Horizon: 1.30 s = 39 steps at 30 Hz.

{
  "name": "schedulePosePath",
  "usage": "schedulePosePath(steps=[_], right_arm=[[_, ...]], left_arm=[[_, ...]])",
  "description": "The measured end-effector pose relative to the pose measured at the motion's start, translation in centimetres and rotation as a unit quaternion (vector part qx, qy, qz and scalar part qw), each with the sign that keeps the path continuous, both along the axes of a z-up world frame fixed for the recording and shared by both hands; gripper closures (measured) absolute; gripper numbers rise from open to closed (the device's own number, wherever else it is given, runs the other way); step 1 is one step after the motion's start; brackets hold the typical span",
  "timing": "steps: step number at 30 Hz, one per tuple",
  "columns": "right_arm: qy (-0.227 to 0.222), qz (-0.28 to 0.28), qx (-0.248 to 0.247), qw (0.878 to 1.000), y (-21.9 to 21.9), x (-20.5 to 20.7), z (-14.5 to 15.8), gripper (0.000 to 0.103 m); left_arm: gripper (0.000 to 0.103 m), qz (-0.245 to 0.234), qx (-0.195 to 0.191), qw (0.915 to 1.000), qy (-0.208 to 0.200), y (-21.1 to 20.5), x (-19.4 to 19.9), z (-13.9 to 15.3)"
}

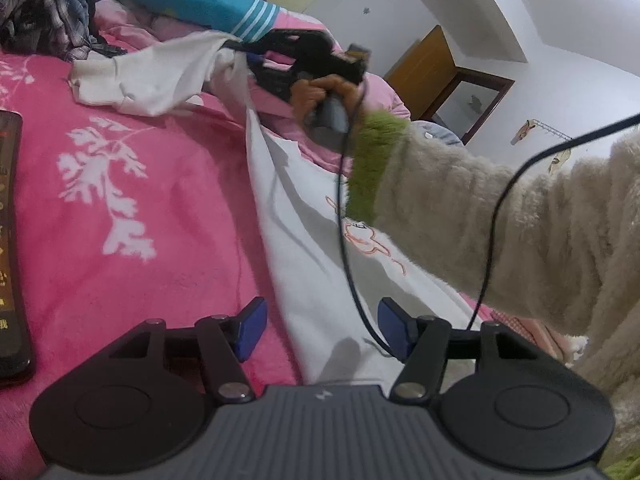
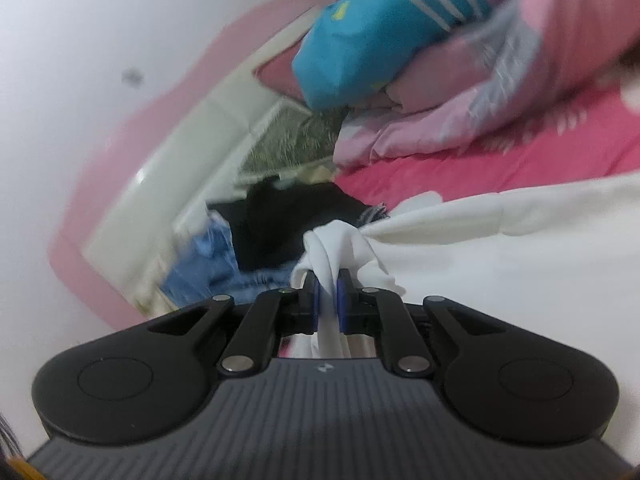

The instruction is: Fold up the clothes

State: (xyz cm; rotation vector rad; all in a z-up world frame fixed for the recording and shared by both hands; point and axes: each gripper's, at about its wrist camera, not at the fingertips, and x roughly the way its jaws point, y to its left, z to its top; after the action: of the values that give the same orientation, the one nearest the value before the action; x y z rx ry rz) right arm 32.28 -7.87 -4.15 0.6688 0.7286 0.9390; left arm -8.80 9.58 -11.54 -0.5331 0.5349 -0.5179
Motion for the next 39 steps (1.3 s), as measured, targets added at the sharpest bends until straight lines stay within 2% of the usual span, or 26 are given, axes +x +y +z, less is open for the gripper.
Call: schedulePosePath(steps=[4, 7, 9, 11, 13, 15, 18, 22, 25, 28, 31, 33, 35, 37, 39], right_arm=[[0.028, -0.018, 0.024, 0.999, 1.1, 1.3, -3.7, 0.096], [0.055, -0.020, -0.041, 0.997, 3.1, 2.0, -5.8, 0.092], [0.071, -0.010, -0.082, 0.994, 4.0, 2.2, -6.2, 0.091], [0.066, -0.008, -0.089, 0.994, 3.6, 1.7, -4.6, 0.084], [0.033, -0.009, -0.092, 0.995, 2.4, 0.5, -1.8, 0.076], [-0.005, -0.012, -0.085, 0.996, 0.6, -0.9, 1.4, 0.076], [-0.033, -0.020, -0.078, 0.996, -3.5, -4.0, 6.0, 0.077], [-0.027, -0.025, -0.107, 0.994, -9.3, -10.4, 11.3, 0.077], [-0.027, -0.038, -0.099, 0.994, -13.7, -16.8, 13.2, 0.078], [-0.043, -0.073, -0.098, 0.992, -17.2, -23.2, 13.7, 0.078], [-0.029, -0.115, -0.115, 0.986, -20.0, -28.3, 11.4, 0.078], [-0.014, -0.142, -0.132, 0.981, -21.6, -31.2, 9.3, 0.078], [0.006, -0.167, -0.163, 0.972, -22.4, -33.0, 6.4, 0.077], [0.036, -0.192, -0.185, 0.963, -23.5, -34.4, 3.7, 0.077], [0.060, -0.218, -0.182, 0.957, -25.4, -35.6, 1.8, 0.077]], left_arm=[[0.041, -0.002, 0.009, 1.0000, 0.001, -0.2, 0.1, 0.0], [0.041, -0.001, 0.015, 0.9999, 0.002, -0.4, -0.2, 0.1], [0.041, 0.000, 0.017, 0.9999, 0.003, -0.4, -0.6, 0.1], [0.041, 0.002, 0.019, 0.9998, 0.004, -0.2, -0.5, 0.1], [0.041, 0.006, 0.022, 0.9997, 0.007, -0.3, -0.5, 0.2], [0.041, 0.013, 0.021, 0.9996, 0.011, -0.4, -0.6, 0.3], [0.041, 0.019, 0.026, 0.9993, 0.017, -0.3, -0.7, 0.5], [0.042, 0.023, 0.034, 0.9989, 0.022, -0.3, -0.7, 0.9], [0.043, 0.026, 0.045, 0.9983, 0.026, -0.2, -0.5, 1.4], [0.043, 0.029, 0.073, 0.9966, 0.025, -0.5, -0.3, 2.1], [0.043, 0.031, 0.103, 0.9938, 0.027, -1.1, 0.1, 3.0], [0.039, 0.030, 0.116, 0.9924, 0.028, -1.5, 0.5, 3.7], [0.027, 0.029, 0.130, 0.9907, 0.029, -2.2, 0.9, 4.6], [0.022, 0.024, 0.142, 0.9893, 0.023, -3.1, 1.4, 5.5], [0.014, 0.010, 0.155, 0.9877, 0.017, -4.5, 2.1, 6.3]])
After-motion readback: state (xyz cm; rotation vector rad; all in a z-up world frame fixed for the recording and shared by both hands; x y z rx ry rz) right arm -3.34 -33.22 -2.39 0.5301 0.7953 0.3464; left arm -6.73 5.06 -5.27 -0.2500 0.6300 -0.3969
